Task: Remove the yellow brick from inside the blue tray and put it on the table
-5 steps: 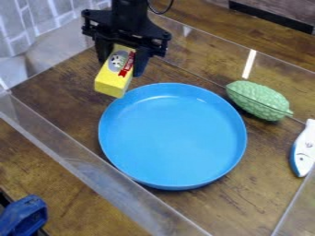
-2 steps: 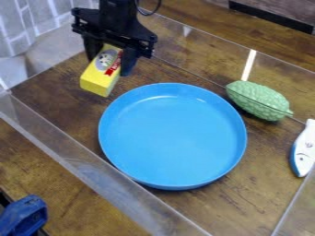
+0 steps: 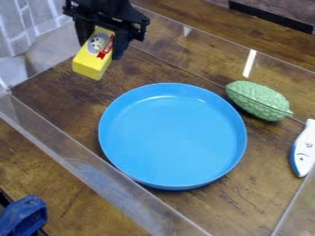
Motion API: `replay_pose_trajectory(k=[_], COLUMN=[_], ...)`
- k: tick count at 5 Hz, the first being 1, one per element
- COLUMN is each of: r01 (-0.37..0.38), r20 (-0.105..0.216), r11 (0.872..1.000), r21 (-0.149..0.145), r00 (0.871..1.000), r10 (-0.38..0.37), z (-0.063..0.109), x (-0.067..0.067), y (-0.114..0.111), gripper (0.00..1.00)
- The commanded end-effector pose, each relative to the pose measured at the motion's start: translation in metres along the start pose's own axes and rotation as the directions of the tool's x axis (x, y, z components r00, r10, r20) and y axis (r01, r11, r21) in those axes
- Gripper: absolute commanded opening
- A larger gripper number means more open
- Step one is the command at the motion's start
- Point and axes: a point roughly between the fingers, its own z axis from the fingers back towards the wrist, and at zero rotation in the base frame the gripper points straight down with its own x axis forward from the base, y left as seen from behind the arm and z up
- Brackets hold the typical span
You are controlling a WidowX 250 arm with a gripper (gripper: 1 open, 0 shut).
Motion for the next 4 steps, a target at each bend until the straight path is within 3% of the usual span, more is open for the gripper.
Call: replay_pose_trajectory(k=[1, 4], r01=[-0.057, -0.047], r20=[0.100, 0.102], r11=[0.998, 0.999], r21=[-0.002, -0.003], r00=[0.993, 0.994], r10=[0.057, 0.047], z=[0.040, 0.027], x=[0.015, -0.014], y=[0.015, -0.003], gripper=[0.00, 0.00])
